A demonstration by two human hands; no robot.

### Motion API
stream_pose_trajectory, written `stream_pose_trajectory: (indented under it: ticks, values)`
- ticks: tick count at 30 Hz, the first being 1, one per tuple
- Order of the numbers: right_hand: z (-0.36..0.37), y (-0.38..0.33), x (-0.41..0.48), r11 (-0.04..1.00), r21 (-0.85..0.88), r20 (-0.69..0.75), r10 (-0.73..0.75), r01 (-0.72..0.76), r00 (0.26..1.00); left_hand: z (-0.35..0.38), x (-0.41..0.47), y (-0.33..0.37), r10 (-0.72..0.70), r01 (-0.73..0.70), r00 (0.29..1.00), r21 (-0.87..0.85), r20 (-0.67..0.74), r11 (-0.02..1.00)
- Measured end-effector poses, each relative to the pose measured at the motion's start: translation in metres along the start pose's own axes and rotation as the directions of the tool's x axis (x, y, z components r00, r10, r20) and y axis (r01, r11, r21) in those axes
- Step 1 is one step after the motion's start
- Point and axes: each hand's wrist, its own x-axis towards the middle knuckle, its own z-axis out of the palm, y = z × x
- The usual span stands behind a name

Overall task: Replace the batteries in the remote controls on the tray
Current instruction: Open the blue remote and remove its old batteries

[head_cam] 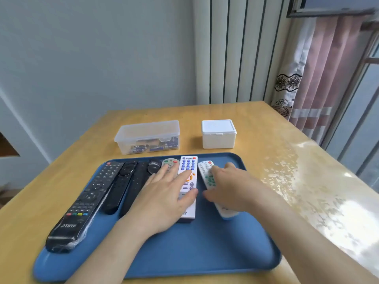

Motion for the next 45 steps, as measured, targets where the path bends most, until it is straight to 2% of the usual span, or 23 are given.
stream_pose_trajectory:
  ticks: [2,3,4,5,6,7,8,9,11,12,16,22,28,31,33,35,39,42,45]
  values:
    - [-0.007,0.009,-0.004,1.000,0.006,0.004,-0.024,0.024,1.000,0.002,0.002,-0.001,0.046,-0.051,0.995,-0.056,-0.086,0.997]
    - [-0.010,0.014,-0.006,0.992,0.122,-0.011,-0.023,0.024,1.000,0.003,0.003,-0.001,0.086,-0.096,0.985,-0.060,-0.146,0.994]
    - [-0.011,0.019,-0.007,0.935,0.354,-0.010,-0.013,0.016,1.000,0.004,0.003,-0.001,0.125,-0.141,0.966,-0.055,-0.227,0.988]
    - [-0.010,0.022,-0.008,0.756,0.654,0.006,0.001,-0.004,1.000,0.003,0.004,0.001,0.152,-0.181,0.938,-0.064,-0.312,0.981]
    - [-0.009,0.023,-0.010,0.473,0.880,0.057,-0.008,-0.046,0.998,0.002,0.003,0.003,0.150,-0.209,0.909,-0.113,-0.390,0.971]
    - [-0.008,0.021,-0.012,0.174,0.980,0.103,-0.060,-0.091,0.993,-0.001,0.001,0.007,0.112,-0.227,0.895,-0.224,-0.432,0.948]
    - [-0.004,0.019,-0.014,-0.049,0.991,0.117,-0.102,-0.123,0.988,-0.004,-0.002,0.013,0.062,-0.240,0.902,-0.380,-0.427,0.893]
    - [0.000,0.014,-0.016,-0.192,0.972,0.113,-0.121,-0.134,0.986,-0.009,-0.006,0.019,0.024,-0.252,0.920,-0.545,-0.391,0.799]
    - [0.006,0.002,-0.019,-0.312,0.940,0.101,-0.128,-0.136,0.987,-0.013,-0.011,0.028,-0.027,-0.231,0.952,-0.770,-0.305,0.594]
    - [0.008,-0.004,-0.020,-0.323,0.937,0.096,-0.137,-0.136,0.986,-0.014,-0.014,0.031,-0.049,-0.228,0.952,-0.806,-0.302,0.546]
    - [0.014,-0.014,-0.022,-0.305,0.947,0.027,-0.236,-0.100,0.971,-0.011,-0.017,0.037,-0.106,-0.279,0.925,-0.840,-0.366,0.466]
    - [0.015,-0.014,-0.020,-0.296,0.954,-0.043,-0.312,-0.054,0.949,-0.008,-0.019,0.044,-0.116,-0.397,0.881,-0.849,-0.459,0.348]
    - [0.016,-0.008,-0.019,-0.218,0.975,0.002,-0.200,-0.047,0.980,0.001,-0.022,0.049,-0.006,-0.479,0.789,-0.621,-0.614,0.620]
    - [0.016,-0.006,-0.019,-0.168,0.985,0.002,-0.167,-0.030,0.986,-0.002,-0.021,0.047,0.094,-0.472,0.725,-0.392,-0.682,0.790]
    - [0.015,-0.005,-0.019,-0.135,0.991,-0.013,-0.138,-0.006,0.990,-0.003,-0.017,0.044,0.178,-0.421,0.661,-0.164,-0.729,0.892]
    - [0.013,-0.004,-0.018,-0.099,0.995,-0.024,-0.112,0.013,0.993,-0.003,-0.015,0.041,0.265,-0.401,0.612,-0.003,-0.745,0.916]
    - [0.012,-0.002,-0.018,-0.091,0.996,-0.005,-0.057,0.000,0.998,-0.005,-0.019,0.042,0.318,-0.411,0.702,0.002,-0.637,0.912]
    - [0.013,-0.005,-0.019,-0.116,0.993,-0.010,-0.005,0.009,1.000,-0.005,-0.020,0.044,0.304,-0.369,0.769,-0.002,-0.563,0.930]
    - [0.014,-0.005,-0.020,-0.097,0.995,-0.016,0.040,0.020,0.999,-0.002,-0.022,0.046,0.269,-0.353,0.800,-0.058,-0.537,0.934]
